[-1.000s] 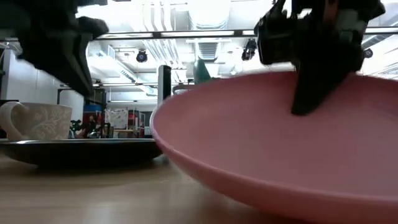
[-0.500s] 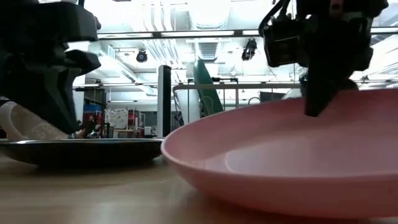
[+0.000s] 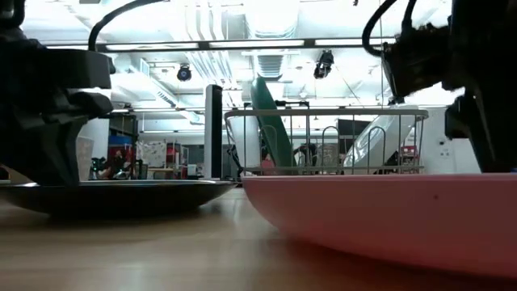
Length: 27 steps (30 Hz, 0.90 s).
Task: Sort dishes
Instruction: Put the pink plate in the dish rack, then put the green plate in the dish rack
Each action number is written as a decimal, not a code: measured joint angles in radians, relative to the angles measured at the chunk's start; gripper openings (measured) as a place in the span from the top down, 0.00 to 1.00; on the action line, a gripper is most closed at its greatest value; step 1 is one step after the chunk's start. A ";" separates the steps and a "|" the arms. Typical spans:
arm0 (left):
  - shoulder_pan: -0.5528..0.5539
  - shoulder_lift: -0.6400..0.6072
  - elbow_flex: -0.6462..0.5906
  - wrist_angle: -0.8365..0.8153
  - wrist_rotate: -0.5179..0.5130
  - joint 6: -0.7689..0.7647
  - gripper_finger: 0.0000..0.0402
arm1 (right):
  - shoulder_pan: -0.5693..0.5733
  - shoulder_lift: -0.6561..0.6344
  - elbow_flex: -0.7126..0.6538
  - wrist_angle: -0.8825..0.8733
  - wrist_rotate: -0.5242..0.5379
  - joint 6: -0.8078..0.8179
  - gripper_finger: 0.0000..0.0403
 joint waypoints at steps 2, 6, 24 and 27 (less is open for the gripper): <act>0.000 0.000 -0.014 0.047 -0.005 0.007 1.00 | -0.019 -0.027 0.000 0.020 0.066 -0.001 0.54; 0.001 0.001 -0.029 0.114 -0.007 0.010 1.00 | -0.073 -0.089 0.006 0.043 0.200 -0.039 0.54; -0.010 0.123 -0.036 0.341 -0.132 0.002 1.00 | -0.296 0.123 0.077 0.264 0.214 -0.196 0.46; -0.013 0.132 -0.036 0.352 -0.152 0.002 1.00 | -0.295 0.152 0.092 0.274 0.212 -0.190 0.44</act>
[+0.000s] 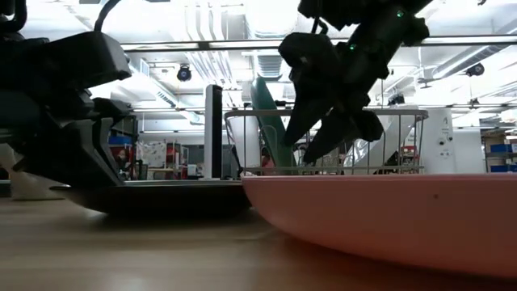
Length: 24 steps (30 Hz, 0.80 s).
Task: Sort dishes
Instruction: Put the green plate in the dish rack
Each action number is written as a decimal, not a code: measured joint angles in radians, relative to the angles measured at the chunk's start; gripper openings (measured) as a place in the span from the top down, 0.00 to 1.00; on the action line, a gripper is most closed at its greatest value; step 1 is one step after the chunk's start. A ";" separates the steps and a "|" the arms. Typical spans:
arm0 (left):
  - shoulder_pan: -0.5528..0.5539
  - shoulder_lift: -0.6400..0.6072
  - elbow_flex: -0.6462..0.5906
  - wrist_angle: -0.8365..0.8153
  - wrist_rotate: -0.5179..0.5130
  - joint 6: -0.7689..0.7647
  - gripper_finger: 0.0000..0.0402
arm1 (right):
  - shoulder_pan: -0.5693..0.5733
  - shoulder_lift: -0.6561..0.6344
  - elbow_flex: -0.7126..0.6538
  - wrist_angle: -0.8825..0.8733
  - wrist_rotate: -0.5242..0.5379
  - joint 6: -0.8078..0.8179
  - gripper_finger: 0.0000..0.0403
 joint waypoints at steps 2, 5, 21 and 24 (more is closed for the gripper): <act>-0.001 0.004 -0.001 0.008 -0.010 -0.005 1.00 | 0.000 0.019 0.005 -0.002 -0.016 0.011 0.43; -0.002 0.007 -0.001 0.014 -0.017 -0.025 1.00 | 0.000 0.048 0.013 0.005 -0.029 0.024 0.42; -0.035 -0.025 0.031 -0.024 -0.125 0.029 1.00 | -0.006 0.203 0.015 0.244 -0.113 0.065 0.47; -0.040 -0.062 0.079 -0.135 -0.127 0.040 1.00 | -0.007 0.203 0.015 0.240 -0.103 0.066 0.50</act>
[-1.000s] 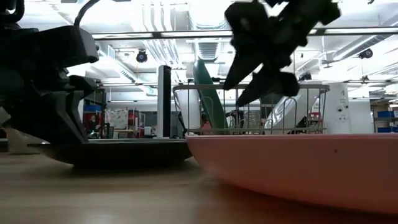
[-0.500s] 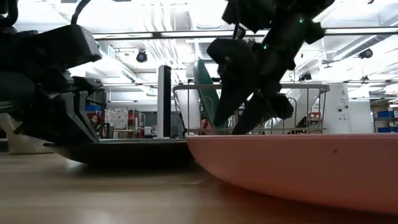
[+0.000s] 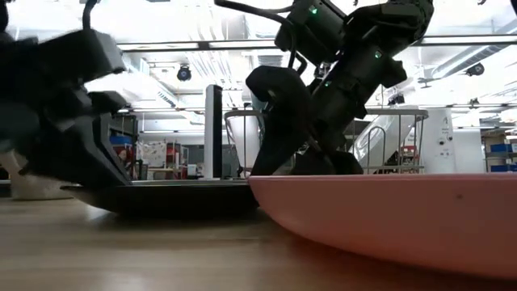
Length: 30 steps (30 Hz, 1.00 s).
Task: Sort dishes
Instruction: Put the green plate in the dish rack
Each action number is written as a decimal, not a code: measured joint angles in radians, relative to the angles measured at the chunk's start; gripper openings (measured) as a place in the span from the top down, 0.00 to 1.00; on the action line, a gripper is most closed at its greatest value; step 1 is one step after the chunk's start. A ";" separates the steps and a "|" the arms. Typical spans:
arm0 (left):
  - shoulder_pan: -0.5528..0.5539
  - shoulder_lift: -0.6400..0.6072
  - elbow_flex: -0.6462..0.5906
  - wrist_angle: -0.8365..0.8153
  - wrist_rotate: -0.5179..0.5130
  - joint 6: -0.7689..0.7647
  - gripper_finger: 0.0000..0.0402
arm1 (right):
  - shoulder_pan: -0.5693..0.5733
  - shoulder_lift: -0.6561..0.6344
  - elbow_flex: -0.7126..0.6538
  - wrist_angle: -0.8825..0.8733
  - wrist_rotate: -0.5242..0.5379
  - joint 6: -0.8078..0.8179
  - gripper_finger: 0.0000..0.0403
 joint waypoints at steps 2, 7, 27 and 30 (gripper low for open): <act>-0.001 -0.013 0.035 -0.123 0.023 -0.025 1.00 | -0.001 -0.003 0.000 -0.004 0.004 -0.003 0.53; -0.008 -0.007 0.058 -0.204 0.187 -0.084 1.00 | -0.003 -0.004 -0.002 -0.005 0.005 -0.017 0.59; -0.009 0.101 -0.088 0.256 0.056 -0.077 1.00 | -0.005 0.004 -0.005 0.238 0.007 -0.081 0.73; -0.009 0.102 -0.086 0.278 0.010 -0.048 1.00 | -0.007 0.004 -0.006 0.238 0.027 -0.095 0.82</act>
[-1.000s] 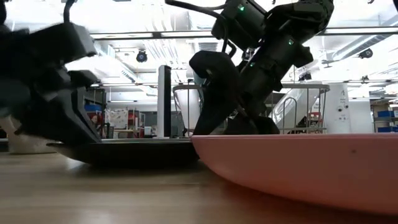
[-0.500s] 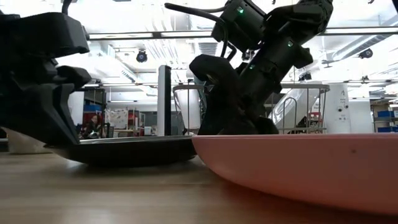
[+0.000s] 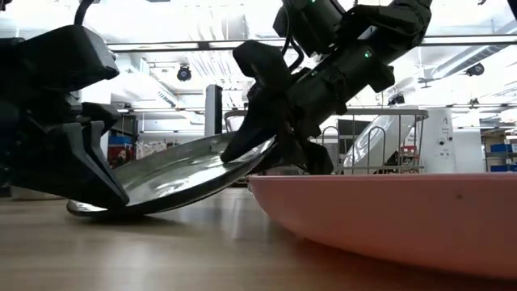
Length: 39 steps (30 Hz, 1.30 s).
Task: Sort dishes
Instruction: Put the green plate in the dish rack
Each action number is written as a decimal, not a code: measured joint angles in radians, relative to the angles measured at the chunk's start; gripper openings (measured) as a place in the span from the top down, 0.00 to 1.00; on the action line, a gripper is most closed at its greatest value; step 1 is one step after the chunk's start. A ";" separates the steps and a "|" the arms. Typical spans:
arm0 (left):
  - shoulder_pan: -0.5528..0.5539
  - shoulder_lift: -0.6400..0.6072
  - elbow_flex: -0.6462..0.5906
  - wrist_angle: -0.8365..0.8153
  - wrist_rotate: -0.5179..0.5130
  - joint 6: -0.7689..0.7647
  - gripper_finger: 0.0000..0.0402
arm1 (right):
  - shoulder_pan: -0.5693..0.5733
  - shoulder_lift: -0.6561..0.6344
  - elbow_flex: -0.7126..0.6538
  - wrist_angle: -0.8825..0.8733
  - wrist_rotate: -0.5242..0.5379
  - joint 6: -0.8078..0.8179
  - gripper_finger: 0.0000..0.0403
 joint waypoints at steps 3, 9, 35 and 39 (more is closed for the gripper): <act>-0.005 -0.005 0.014 -0.009 -0.033 0.040 1.00 | 0.002 -0.020 0.001 0.018 0.032 -0.017 0.94; -0.009 -0.042 0.038 -0.051 -0.077 0.096 1.00 | 0.011 -0.110 0.001 -0.055 0.084 -0.096 0.95; -0.020 -0.379 0.092 -0.044 -0.529 0.552 1.00 | 0.104 -0.832 0.102 -0.896 0.976 -0.151 0.95; 0.002 -0.379 0.092 -0.042 -0.529 0.564 1.00 | 0.028 -0.846 0.150 -1.043 1.065 -0.099 0.95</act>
